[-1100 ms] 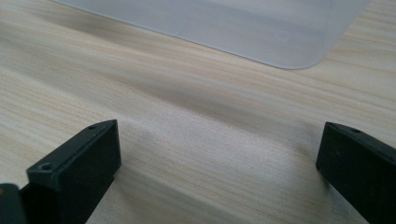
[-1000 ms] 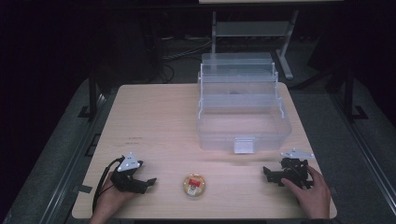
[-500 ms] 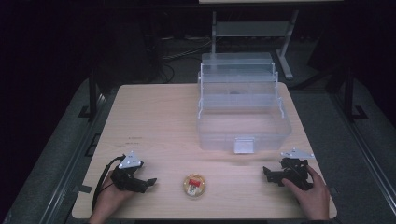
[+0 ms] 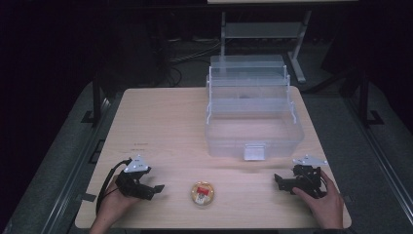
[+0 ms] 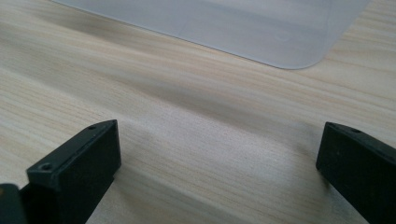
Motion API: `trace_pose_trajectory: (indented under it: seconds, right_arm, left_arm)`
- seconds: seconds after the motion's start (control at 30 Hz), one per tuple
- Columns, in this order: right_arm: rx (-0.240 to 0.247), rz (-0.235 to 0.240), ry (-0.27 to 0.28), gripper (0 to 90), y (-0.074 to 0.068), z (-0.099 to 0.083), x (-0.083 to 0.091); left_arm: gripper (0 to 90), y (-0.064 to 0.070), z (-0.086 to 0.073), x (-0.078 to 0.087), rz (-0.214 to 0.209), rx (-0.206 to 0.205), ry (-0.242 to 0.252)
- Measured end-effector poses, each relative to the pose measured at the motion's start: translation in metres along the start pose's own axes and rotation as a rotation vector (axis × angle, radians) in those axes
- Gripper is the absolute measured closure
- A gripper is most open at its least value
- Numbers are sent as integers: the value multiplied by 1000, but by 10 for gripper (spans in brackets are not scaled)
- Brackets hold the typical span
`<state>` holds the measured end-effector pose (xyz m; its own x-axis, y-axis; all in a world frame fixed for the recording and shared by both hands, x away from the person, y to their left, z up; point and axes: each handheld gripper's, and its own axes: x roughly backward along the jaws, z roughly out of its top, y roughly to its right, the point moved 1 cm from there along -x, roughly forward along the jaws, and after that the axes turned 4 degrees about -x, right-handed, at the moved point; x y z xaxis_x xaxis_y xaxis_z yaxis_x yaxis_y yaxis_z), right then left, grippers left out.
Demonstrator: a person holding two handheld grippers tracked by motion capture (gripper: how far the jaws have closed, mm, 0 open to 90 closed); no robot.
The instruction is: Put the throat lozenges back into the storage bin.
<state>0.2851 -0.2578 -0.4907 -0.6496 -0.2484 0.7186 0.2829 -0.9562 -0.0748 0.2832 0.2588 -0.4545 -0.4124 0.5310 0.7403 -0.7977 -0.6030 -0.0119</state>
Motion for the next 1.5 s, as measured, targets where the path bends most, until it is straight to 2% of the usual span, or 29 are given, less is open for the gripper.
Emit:
trace_pose_trajectory:
  seconds: [0.17, 0.27, 0.3, 0.63, 0.97, 1.5]
  right_arm:
    - [0, 0, 0, 0, 0, 0, 0]
    - [1, 0, 0, 0, 0, 0, 0]
    - [0, 0, 0, 0, 0, 0, 0]
    - [0, 0, 1, 0, 0, 0, 0]
    - [-1, 0, 1, 0, 0, 0, 0]
    - [-1, 0, 1, 0, 0, 0, 0]
  left_arm:
    - [131, 2, 5, 1, -13, -7, -3]
    - [134, 5, 10, 0, -28, -21, -12]
    - [135, 8, 14, 0, -33, -40, -16]
    - [134, 16, 27, -1, -55, -67, -23]
    - [135, 21, 39, -3, -72, -83, -20]
    - [138, 34, 57, -5, -130, -122, -7]
